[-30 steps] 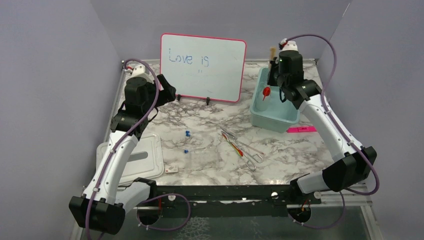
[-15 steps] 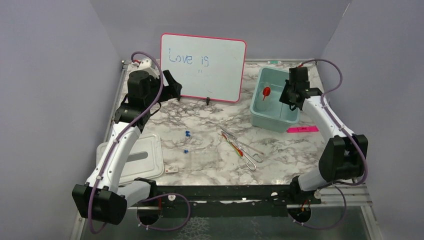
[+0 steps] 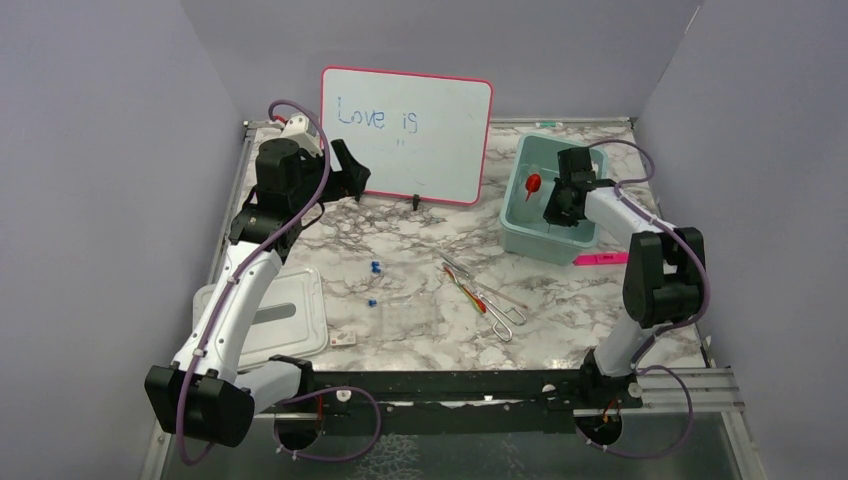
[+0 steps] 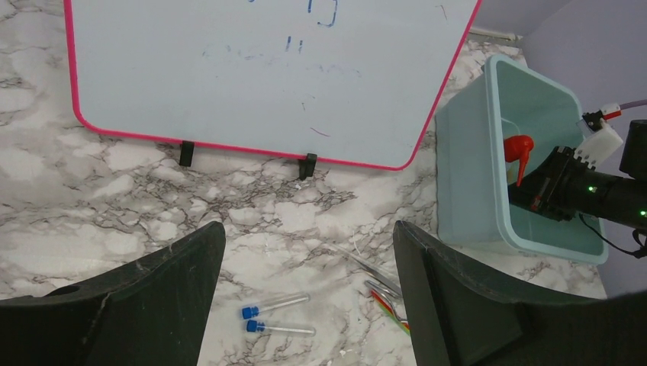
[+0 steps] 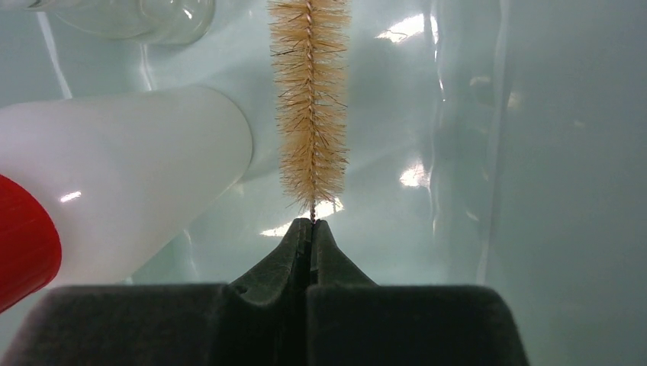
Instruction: Organize the chemistry lab equipment
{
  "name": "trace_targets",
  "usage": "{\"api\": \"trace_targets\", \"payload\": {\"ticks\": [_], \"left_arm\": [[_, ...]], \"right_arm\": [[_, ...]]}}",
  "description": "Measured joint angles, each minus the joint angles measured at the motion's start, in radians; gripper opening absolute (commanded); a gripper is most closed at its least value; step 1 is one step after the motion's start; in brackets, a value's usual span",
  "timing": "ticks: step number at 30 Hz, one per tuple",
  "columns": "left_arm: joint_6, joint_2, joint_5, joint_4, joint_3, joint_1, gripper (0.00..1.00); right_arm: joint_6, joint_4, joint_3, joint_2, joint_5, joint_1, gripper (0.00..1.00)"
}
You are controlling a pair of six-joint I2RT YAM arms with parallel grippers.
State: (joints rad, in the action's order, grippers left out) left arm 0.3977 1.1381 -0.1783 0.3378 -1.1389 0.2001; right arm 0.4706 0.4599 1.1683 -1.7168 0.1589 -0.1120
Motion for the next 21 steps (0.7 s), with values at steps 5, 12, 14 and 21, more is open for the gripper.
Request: {"api": "trace_targets", "payload": {"ticks": [5, 12, 14, 21], "left_arm": [[0.000, 0.000, 0.000, 0.000, 0.000, 0.000, 0.85], [0.001, 0.000, 0.000, 0.000, 0.000, 0.000, 0.85], [0.001, 0.000, 0.000, 0.000, 0.000, 0.000, 0.85], [0.002, 0.000, 0.000, 0.000, 0.000, 0.000, 0.85]], "right_arm": [[0.019, -0.021, -0.003, -0.004, 0.000, 0.000, 0.20], [0.037, -0.020, -0.006, 0.007, 0.004, 0.000, 0.35], [0.038, -0.013, -0.006, 0.024, 0.007, 0.000, 0.37], [0.018, 0.040, 0.034, 0.144, 0.010, 0.000, 0.44]]}}
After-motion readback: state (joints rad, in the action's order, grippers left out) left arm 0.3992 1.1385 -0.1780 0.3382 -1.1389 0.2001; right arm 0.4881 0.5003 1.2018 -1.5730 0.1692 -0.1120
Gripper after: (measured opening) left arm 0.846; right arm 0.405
